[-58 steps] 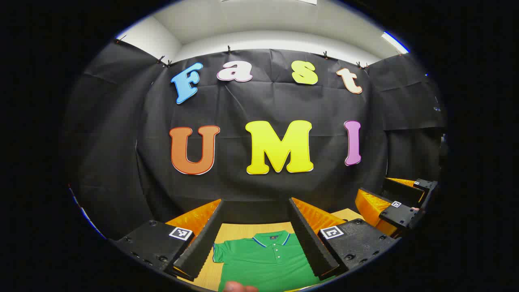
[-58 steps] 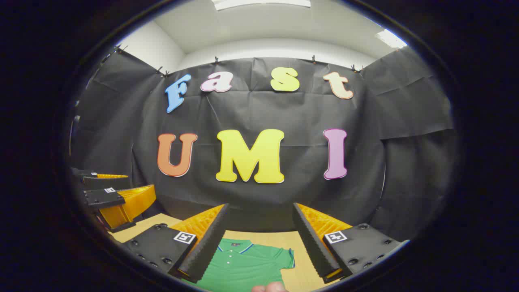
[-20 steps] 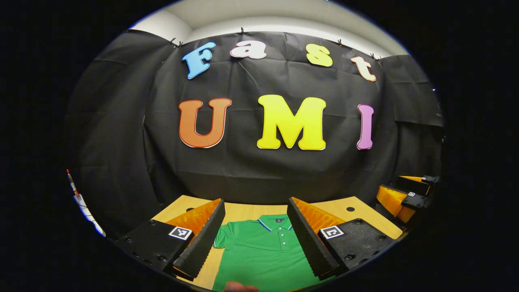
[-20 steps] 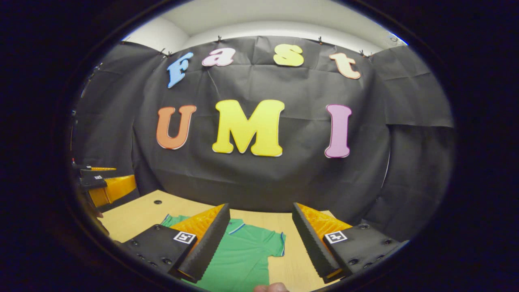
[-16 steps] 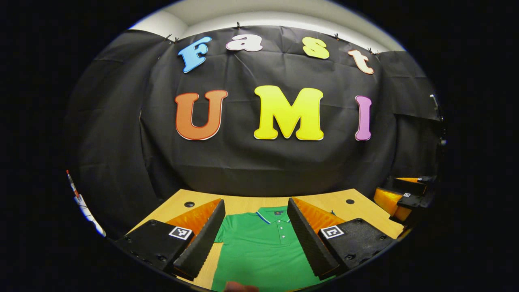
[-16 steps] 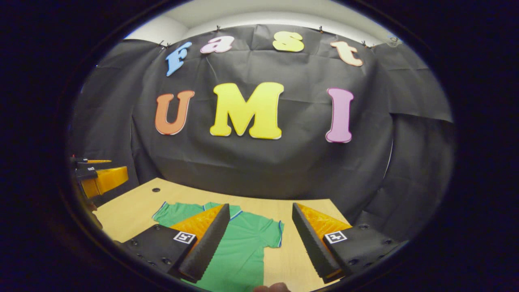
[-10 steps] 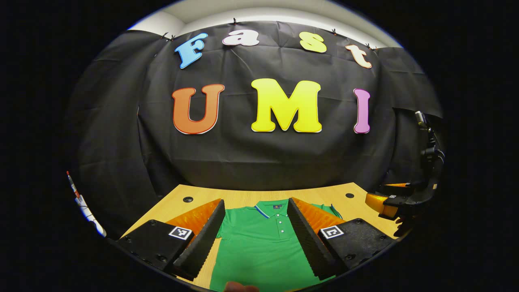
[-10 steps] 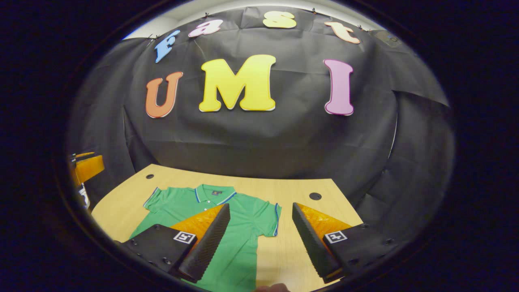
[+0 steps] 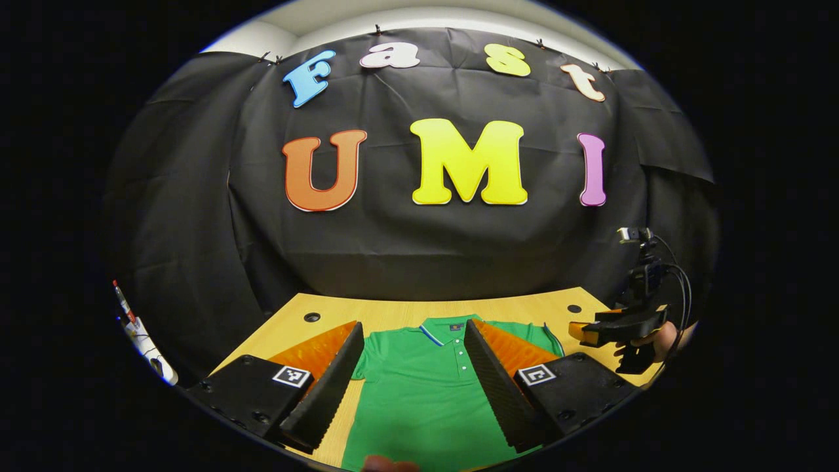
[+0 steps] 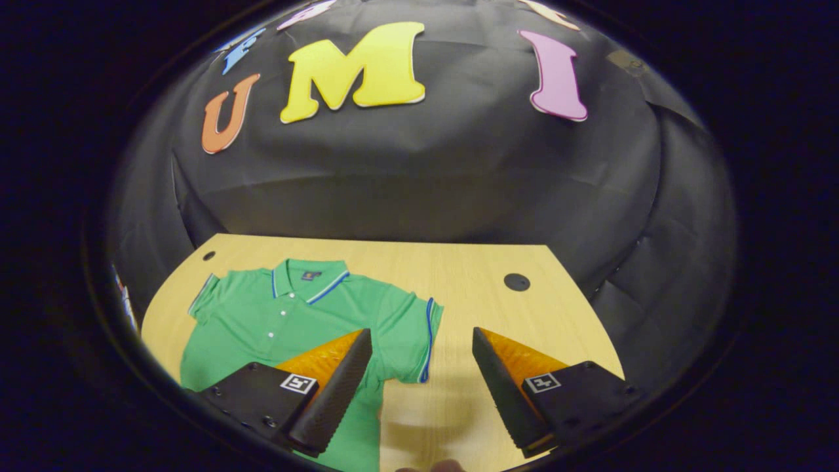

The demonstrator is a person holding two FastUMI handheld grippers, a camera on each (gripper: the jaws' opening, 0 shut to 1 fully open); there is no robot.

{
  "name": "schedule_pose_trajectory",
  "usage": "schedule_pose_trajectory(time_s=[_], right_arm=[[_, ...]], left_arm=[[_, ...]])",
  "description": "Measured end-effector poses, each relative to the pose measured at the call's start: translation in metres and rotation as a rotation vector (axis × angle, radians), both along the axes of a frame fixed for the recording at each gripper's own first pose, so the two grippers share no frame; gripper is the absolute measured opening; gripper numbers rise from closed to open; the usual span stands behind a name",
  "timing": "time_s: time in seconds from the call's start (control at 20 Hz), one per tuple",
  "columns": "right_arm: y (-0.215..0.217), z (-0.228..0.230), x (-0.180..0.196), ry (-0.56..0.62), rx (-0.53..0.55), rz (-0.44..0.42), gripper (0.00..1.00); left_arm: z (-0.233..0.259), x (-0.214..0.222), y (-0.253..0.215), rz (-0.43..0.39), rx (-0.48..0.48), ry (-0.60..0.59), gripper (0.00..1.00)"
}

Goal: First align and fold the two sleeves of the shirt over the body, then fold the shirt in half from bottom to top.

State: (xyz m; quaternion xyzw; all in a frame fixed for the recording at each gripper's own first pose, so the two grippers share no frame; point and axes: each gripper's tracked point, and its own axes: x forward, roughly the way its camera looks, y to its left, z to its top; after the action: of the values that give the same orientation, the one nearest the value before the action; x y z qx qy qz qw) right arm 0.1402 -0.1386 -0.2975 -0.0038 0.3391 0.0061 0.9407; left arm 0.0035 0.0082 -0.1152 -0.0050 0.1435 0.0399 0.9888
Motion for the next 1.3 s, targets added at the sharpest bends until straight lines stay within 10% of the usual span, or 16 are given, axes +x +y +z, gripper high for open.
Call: schedule_pose_trajectory(time_s=[0.75, 0.85, 0.95, 1.0, 1.3], right_arm=[[-0.005, -0.123, 0.066, 0.186, 0.037, -0.053, 0.84], [-0.008, -0.125, 0.071, 0.184, 0.017, -0.048, 0.44], [-0.012, -0.127, 0.073, 0.177, 0.005, -0.049, 0.34], [-0.009, -0.121, 0.072, 0.185, 0.024, -0.057, 0.05], [-0.009, -0.097, 0.077, 0.153, 0.085, -0.092, 0.02]], left_arm=[[-0.041, 0.002, 0.012, 0.094, -0.01, 0.104, 0.99], [-0.04, 0.003, 0.014, 0.101, 0.001, 0.106, 0.99], [-0.038, 0.004, 0.016, 0.107, 0.011, 0.106, 0.99], [-0.039, 0.003, 0.017, 0.108, 0.014, 0.109, 0.99], [-0.035, 0.007, 0.019, 0.101, 0.013, 0.097, 0.99]])
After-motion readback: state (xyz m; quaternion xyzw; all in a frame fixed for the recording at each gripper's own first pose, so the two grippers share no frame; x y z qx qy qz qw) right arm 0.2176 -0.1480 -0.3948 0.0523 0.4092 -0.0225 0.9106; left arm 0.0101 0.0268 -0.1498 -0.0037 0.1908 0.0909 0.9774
